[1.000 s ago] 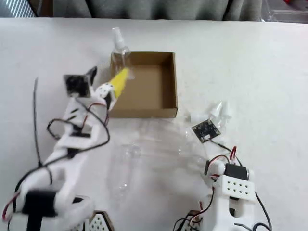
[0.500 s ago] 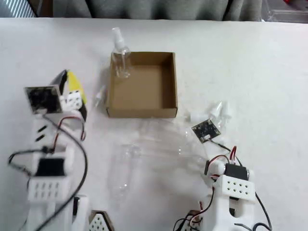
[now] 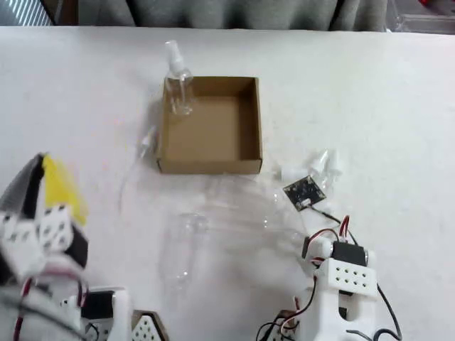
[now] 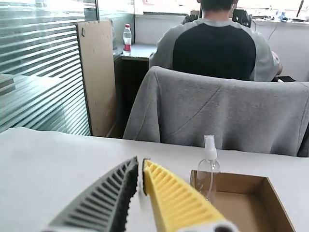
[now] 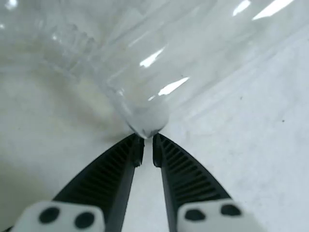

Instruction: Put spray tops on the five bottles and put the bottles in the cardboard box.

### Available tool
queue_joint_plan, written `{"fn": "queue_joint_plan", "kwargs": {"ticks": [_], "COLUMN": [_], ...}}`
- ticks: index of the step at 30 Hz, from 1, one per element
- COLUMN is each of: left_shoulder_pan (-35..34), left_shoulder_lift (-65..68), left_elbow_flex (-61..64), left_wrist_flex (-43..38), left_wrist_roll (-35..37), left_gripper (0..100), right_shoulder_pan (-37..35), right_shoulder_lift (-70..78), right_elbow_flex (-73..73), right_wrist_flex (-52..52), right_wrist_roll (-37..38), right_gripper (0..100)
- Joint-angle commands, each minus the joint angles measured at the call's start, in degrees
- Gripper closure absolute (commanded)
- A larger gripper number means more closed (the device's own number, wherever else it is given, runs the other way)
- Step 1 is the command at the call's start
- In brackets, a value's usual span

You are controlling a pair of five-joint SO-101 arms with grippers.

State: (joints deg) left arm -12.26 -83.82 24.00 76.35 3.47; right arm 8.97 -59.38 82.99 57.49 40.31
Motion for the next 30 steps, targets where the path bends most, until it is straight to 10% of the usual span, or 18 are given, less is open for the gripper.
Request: {"fn": "queue_joint_plan", "kwargs": {"ticks": [1, 11, 30], "left_shoulder_pan": [-0.8, -0.5, -0.8], "left_shoulder_lift": [0.2, 13.8, 18.2], "left_elbow_flex": [-7.1, -0.4, 38.4], "left_wrist_flex": [9.4, 24.2, -10.5], "left_wrist_roll": [-0.7, -4.8, -4.7], "left_gripper": [98, 97, 97], "right_shoulder_pan": [-0.2, -0.2, -0.1], "right_shoulder_lift": [-0.2, -0.2, -0.2], "right_elbow_flex": [-0.3, -0.3, -0.3], "right_wrist_flex": [-0.7, -0.6, -0.6], "right_wrist_roll": [0.3, 0.3, 0.2], "right_gripper": [97.7, 97.8, 97.8]}}
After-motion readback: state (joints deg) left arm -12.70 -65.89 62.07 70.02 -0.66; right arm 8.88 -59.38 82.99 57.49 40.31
